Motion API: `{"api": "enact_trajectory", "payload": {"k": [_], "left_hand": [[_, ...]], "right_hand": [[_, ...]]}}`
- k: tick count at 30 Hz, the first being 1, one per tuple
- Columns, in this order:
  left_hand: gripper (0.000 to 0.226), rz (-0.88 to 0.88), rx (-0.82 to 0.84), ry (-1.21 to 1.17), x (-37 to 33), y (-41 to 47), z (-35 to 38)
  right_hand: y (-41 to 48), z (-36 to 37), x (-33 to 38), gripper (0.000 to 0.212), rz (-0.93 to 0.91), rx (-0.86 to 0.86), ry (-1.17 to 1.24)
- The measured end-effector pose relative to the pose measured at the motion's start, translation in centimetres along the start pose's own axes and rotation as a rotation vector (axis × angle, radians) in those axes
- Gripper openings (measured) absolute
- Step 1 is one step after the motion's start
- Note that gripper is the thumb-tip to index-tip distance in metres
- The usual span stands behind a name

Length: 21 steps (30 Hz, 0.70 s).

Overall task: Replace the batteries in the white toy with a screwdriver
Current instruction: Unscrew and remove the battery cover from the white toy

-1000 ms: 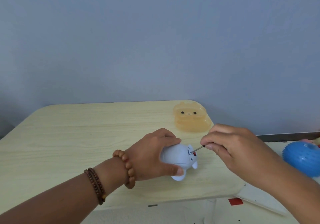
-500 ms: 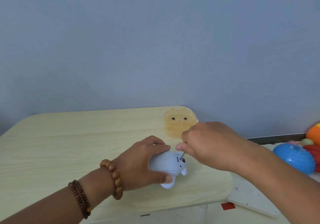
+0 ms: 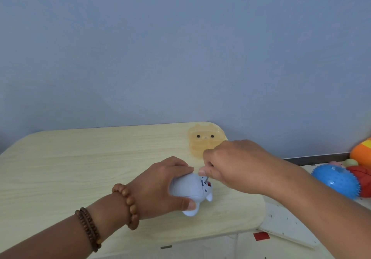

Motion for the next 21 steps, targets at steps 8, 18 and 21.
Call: {"api": "enact_trajectory", "payload": {"k": [8,18,21], "left_hand": [[0.080,-0.004,0.002,0.002,-0.2,0.0,0.0],[0.080,0.006,0.009,-0.009,0.0,0.1,0.1],[0.078,-0.003,0.010,-0.024,0.4,0.1,0.0]], "right_hand": [[0.0,0.2,-0.4,0.014,-0.008,0.044,0.083],[0.4,0.4,-1.1,0.057,0.027,-0.016,0.078],[0.2,0.5,-1.2,0.062,0.032,-0.008,0.102]]}}
Point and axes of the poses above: each hand's wrist, its own y-axis towards the middle knuckle, its own z-axis out of the palm, x = y × z, the point moved 7 cm from there along y, towards the middle knuckle, and after that the axes turned 2 degrees about -y, right-handed, at the moved point
